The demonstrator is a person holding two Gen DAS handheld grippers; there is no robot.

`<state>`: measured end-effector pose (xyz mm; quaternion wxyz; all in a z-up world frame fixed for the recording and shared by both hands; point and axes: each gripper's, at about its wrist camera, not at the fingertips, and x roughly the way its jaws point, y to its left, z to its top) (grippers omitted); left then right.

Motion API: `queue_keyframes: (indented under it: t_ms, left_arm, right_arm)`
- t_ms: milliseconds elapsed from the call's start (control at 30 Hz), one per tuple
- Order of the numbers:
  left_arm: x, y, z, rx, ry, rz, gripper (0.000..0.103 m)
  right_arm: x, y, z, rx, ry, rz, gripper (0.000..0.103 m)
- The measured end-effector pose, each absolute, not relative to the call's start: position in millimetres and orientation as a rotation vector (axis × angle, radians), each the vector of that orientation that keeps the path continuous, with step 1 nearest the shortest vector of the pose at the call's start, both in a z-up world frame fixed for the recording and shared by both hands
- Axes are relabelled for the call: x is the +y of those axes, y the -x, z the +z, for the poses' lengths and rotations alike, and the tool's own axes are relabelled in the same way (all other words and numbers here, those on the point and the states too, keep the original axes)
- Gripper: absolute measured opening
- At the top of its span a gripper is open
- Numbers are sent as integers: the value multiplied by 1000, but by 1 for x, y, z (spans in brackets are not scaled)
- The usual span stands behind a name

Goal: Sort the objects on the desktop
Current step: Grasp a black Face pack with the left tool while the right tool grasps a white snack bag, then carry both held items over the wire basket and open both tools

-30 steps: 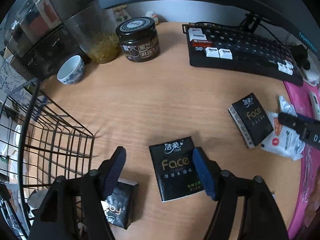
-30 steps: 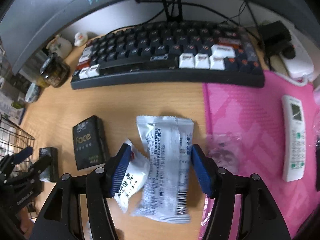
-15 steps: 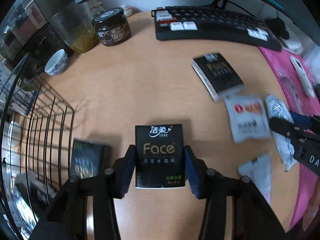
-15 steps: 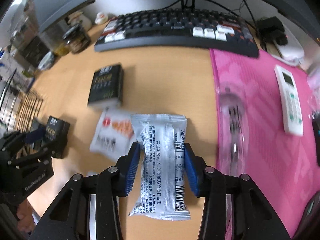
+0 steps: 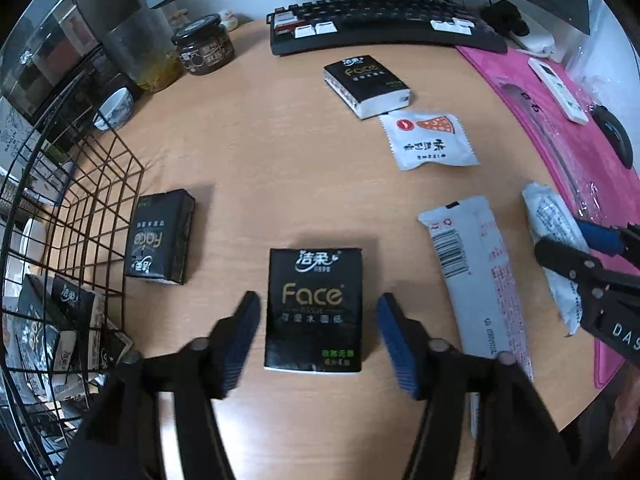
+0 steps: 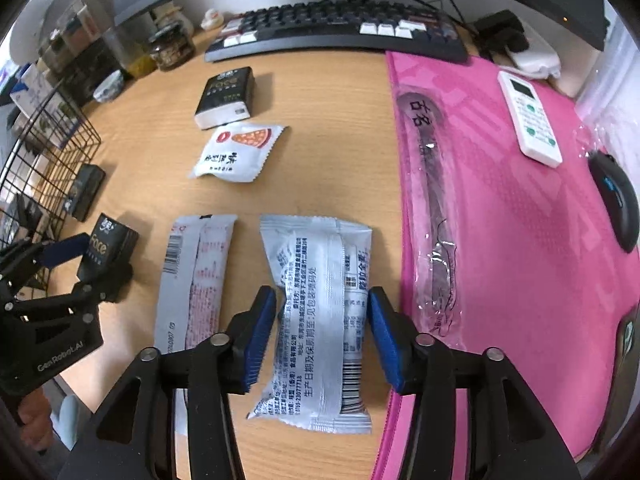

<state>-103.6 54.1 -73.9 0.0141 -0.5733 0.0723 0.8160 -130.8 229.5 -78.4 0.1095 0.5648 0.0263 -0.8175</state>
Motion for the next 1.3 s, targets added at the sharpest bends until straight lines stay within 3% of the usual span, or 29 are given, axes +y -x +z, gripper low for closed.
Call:
queue_keyframes:
  t_ms: [300,333,367,400,733,1000,1300]
  left_arm:
    - [32,134,-82,154,1789,2513,69]
    - [31,134,-82,154,1802,2513,68]
    - [31,132,-82,150,1800,2510,54]
    - [32,130,-80,152,1797,2500,53]
    - [35,113,-61,197,1744,2547,52]
    - [31,108,2,188,1584,2622,52]
    - [-67,98,62,91,1531,2870,52]
  right_arm:
    - [225,130,-79,68,-1653,-2409,51]
    - [224,129,-79,76,-1647,-2407,48]
    - [223,128,-79,83,-1643,-2408,40]
    - [223,127,-79,84,-1641,-2410,40]
    - [221,119,-64,95,-1605,-2433,36]
    - [198,117,-5,117,-1440,-2462,36]
    - [77,112,61,183,-1193,-2265,36]
